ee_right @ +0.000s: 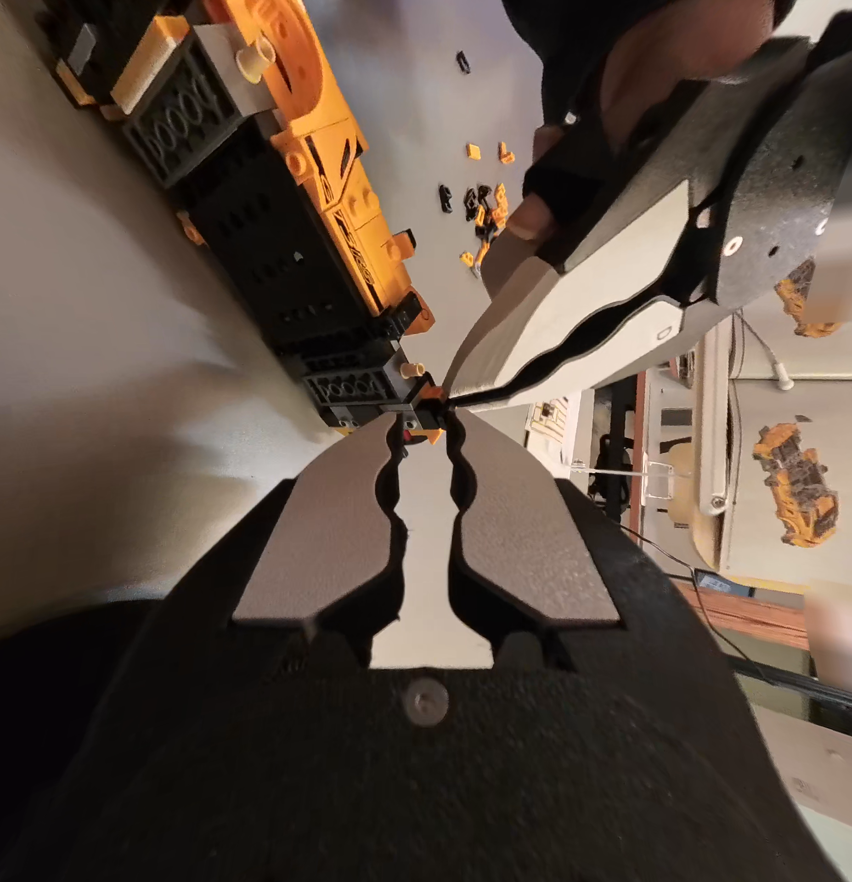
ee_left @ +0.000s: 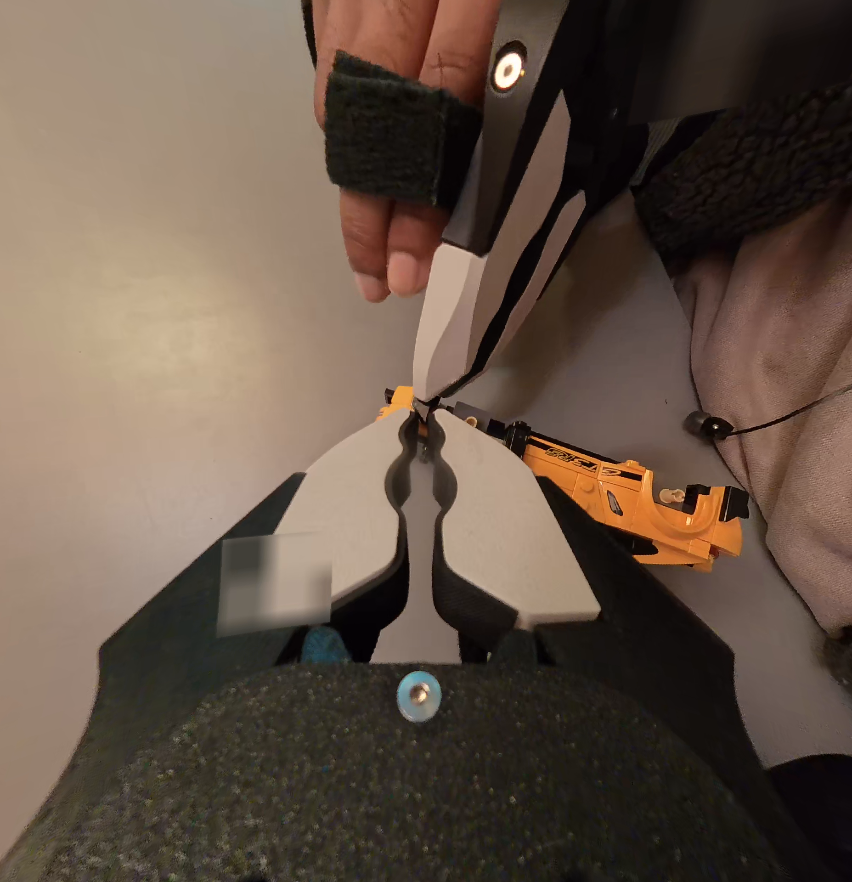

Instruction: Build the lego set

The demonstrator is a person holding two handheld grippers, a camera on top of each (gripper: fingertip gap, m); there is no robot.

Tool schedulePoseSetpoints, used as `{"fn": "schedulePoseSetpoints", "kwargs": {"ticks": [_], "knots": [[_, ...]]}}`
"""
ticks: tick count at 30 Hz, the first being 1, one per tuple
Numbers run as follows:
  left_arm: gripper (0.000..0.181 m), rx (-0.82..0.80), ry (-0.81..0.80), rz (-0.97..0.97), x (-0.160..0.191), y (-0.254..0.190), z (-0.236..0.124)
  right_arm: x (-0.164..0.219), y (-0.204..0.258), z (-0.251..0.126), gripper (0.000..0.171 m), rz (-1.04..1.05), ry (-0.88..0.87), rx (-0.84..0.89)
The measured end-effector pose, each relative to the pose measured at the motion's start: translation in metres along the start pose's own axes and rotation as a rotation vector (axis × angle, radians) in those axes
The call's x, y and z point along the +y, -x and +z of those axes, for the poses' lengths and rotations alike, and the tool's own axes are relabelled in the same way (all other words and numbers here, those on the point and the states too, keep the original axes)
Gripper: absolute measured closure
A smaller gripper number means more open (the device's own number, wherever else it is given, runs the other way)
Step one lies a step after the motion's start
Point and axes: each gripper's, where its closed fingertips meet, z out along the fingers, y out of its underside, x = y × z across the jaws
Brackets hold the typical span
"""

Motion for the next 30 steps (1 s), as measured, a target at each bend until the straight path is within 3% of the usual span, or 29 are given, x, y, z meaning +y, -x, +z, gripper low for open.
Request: {"fn": "schedulePoseSetpoints", "kwargs": {"ticks": [1, 16, 23, 27, 30], "knots": [[0.178, 0.002, -0.001, -0.003, 0.0, -0.0001, 0.0002, 0.0, -0.0001, 0.0001, 0.155, -0.011, 0.009, -0.006], [0.178, 0.012, -0.017, -0.033, 0.0017, 0.0005, -0.0001, -0.0004, -0.0023, 0.0024, 0.159, -0.194, 0.131, -0.055], [0.178, 0.012, -0.046, -0.033, 0.0014, 0.0002, -0.0002, -0.001, -0.0042, 0.0029, 0.162, -0.089, 0.102, -0.082], [0.168, -0.012, -0.078, -0.028, 0.002, 0.0, -0.0025, -0.0027, -0.0007, 0.0013, 0.148, 0.177, 0.039, -0.139], [0.167, -0.01, -0.107, -0.037, 0.0036, -0.0021, -0.0069, -0.0073, -0.0093, -0.0056, 0.148, 0.415, -0.054, -0.165]]}}
